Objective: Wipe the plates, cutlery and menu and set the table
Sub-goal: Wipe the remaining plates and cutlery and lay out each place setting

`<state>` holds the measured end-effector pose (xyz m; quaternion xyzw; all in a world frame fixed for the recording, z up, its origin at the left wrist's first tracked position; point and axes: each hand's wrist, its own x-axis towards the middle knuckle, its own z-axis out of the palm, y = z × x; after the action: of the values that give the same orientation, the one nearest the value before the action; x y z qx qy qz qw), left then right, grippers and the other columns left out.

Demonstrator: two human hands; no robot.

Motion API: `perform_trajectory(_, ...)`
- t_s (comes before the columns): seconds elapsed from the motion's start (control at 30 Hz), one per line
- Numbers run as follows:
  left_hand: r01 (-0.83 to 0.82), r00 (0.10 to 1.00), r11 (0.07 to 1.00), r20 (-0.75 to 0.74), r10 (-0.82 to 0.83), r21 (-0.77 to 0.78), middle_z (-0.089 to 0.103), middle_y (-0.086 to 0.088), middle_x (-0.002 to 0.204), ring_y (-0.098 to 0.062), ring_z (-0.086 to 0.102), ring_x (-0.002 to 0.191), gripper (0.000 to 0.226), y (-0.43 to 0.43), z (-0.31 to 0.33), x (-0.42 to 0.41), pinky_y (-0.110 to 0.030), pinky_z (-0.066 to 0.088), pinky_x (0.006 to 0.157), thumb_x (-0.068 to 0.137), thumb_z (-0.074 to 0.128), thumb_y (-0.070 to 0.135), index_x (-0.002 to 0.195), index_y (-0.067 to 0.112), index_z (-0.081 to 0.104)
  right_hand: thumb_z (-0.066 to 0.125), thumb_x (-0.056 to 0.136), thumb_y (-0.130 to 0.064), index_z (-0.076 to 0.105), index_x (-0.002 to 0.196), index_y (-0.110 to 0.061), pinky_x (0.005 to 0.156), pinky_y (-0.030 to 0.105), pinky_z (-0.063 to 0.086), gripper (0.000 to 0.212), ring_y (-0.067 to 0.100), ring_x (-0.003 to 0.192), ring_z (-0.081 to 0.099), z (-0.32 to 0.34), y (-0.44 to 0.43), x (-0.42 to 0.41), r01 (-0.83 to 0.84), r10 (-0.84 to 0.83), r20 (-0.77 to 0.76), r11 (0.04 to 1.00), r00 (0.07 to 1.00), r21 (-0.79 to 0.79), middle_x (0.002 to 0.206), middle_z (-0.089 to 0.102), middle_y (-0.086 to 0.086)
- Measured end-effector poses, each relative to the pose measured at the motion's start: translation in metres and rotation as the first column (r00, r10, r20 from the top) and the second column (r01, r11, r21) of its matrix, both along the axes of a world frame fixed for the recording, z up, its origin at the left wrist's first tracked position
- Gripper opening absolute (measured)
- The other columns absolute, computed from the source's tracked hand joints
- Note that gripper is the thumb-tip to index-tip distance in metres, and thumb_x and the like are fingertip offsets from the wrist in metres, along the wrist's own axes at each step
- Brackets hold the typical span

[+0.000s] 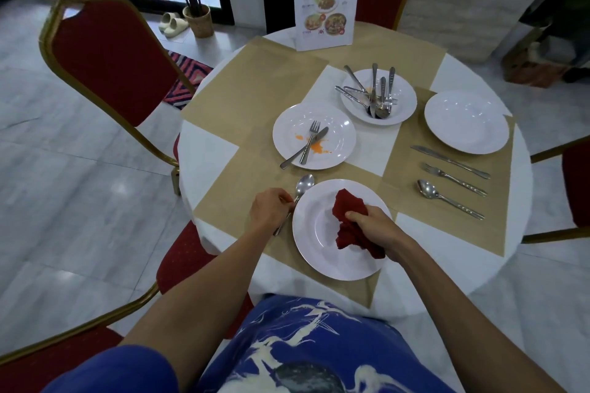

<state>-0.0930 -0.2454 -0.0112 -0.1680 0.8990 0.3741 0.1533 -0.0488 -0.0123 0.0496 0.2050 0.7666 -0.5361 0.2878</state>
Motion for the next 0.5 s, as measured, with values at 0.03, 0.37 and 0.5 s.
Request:
perform_trajectory(0.03, -0.001, 1.0, 1.0, -0.007, 0.001, 0.0, 0.07, 0.011, 0.086, -0.013, 0.065, 0.084, 0.009, 0.0, 0.001, 0.0, -0.024, 0.044, 0.068, 0.078, 0.077, 0.034, 0.087, 0.033, 0.073, 0.054, 0.102, -0.023, 0.066, 0.113, -0.012, 0.06, 0.032, 0.054, 0.02, 0.029, 0.086, 0.073, 0.0, 0.001, 0.0, -0.003, 0.003, -0.001, 1.0, 1.0, 0.007, 0.099, 0.078, 0.01)
perform_trajectory(0.37, -0.037, 0.996, 0.998, -0.084, 0.042, 0.059, 0.077, 0.002, 0.09, -0.011, 0.063, 0.079, 0.02, -0.001, 0.005, 0.003, -0.022, 0.045, 0.075, 0.09, 0.065, 0.033, 0.097, 0.022, 0.079, 0.052, 0.099, -0.025, 0.06, 0.118, -0.013, 0.085, 0.039, 0.055, 0.023, 0.022, 0.091, 0.07, -0.011, 0.037, -0.005, 0.073, -0.029, -0.153, 0.953, 0.988, 0.294, 0.101, 0.074, 0.003)
perform_trajectory(0.5, 0.068, 0.998, 0.995, -0.007, -0.067, 0.068, 0.077, 0.002, 0.084, -0.02, 0.072, 0.077, 0.022, 0.001, -0.003, 0.009, -0.035, 0.059, 0.082, 0.086, 0.071, 0.038, 0.1, 0.023, 0.079, 0.053, 0.1, -0.03, 0.056, 0.127, -0.01, 0.085, 0.038, 0.051, 0.034, 0.028, 0.102, 0.063, -0.018, 0.053, -0.004, 0.06, 0.007, -0.152, 0.898, 0.988, 0.435, 0.115, 0.068, 0.01)
